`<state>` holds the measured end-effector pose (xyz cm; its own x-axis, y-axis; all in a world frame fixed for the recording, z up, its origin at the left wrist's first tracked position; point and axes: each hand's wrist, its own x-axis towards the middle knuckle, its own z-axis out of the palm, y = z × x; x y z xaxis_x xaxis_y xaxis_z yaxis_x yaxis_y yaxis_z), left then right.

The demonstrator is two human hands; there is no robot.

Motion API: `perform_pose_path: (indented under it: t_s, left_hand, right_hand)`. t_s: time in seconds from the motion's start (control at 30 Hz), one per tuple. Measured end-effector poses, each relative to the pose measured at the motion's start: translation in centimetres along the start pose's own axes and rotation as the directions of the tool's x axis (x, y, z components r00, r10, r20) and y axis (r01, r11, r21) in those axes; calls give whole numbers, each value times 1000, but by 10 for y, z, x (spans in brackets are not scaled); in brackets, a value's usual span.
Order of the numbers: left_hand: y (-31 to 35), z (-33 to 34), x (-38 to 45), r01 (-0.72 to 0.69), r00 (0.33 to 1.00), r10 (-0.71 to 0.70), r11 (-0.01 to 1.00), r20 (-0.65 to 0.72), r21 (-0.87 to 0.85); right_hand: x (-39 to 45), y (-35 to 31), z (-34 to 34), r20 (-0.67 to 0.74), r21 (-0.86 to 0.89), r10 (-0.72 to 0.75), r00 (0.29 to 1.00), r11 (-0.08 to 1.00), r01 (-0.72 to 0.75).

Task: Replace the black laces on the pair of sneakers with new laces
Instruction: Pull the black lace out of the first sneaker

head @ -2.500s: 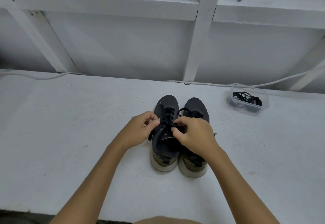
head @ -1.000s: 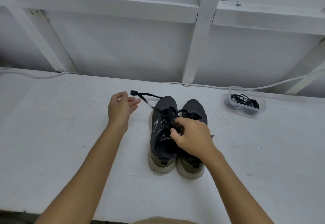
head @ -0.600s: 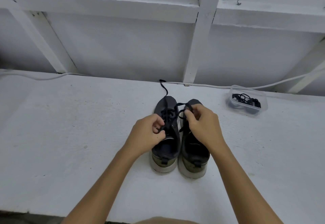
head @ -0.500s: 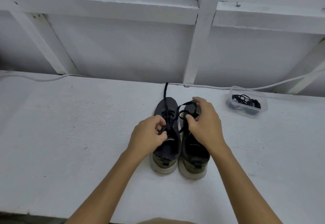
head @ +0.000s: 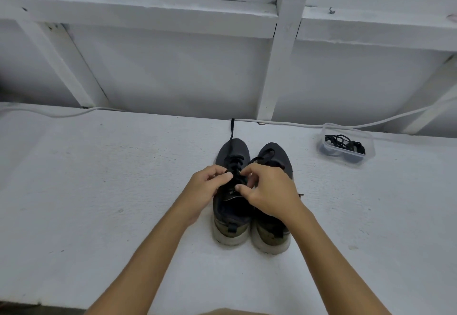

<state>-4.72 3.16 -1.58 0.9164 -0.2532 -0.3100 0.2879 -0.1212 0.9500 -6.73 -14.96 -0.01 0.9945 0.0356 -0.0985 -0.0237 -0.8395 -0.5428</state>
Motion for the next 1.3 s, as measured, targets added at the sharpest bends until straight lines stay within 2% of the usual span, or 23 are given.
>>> perform_pose_path:
  t_s: [0.2,0.33,0.43,0.5,0.6,0.7,0.77,0.83,0.87,0.93,1.0,1.03,1.07,1.17,1.2,1.27,1.3]
  left_hand:
    - [6,-22,6,35,985,12,964,173,-264]
    - [4,-20,7,22,985,35,946,172,-323]
    - [6,-19,9,32,992,18,916,122,-400]
    - [6,-22,8,18,994,38,859,99,-511]
    - [2,-28,9,2,995,69,732,77,-682]
    - [-3,-37,10,-27,998,67,649,21,-761]
    - [-3,-43,9,-47,998,64,640,-8,-767]
    - [-1,-50,8,-79,997,48,621,-62,-780]
    - [-1,-54,8,-103,994,38,591,-100,-800]
    - [-3,-61,10,-155,982,-11,515,-187,-843]
    - [-7,-67,13,-184,963,-90,469,-254,-864]
    - [-9,-69,15,-190,951,-131,467,-280,-863]
    - [-10,-71,17,-184,939,-168,490,-300,-852]
    - [-14,-75,24,-88,905,-272,634,-328,-769]
    - [-16,-77,26,-78,894,-292,644,-339,-761]
    - [-17,-83,28,-104,883,-313,595,-350,-797]
    - [-18,-85,28,-110,880,-318,585,-352,-803]
  right_hand:
    - [4,-11,4,-69,-18,105,992,994,-107]
    - [4,-14,6,-124,-9,113,986,993,-115]
    - [4,-13,3,-134,89,157,978,985,-146]
    - [4,-12,-1,-133,177,182,974,972,-157]
    - [3,-8,-4,-232,253,214,949,955,-153]
    - [2,-8,-10,-291,335,240,926,932,-137]
    - [4,-10,-13,-227,501,299,927,852,-153]
    - [8,-9,-17,-71,693,366,928,687,-218]
    - [11,-8,-20,16,788,368,930,568,-239]
    - [13,-4,-27,139,938,318,938,260,-227]
    - [14,2,-37,197,980,279,940,-72,-184]
    - [14,6,-40,203,970,281,938,-187,-154]
    - [14,10,-42,199,961,290,936,-247,-127]
    - [16,22,-41,161,969,293,942,-227,-95]
    - [17,24,-41,145,969,309,940,-235,-73]
    - [20,28,-41,129,973,400,907,-229,-37]
    - [21,29,-42,99,990,465,880,-134,-41]
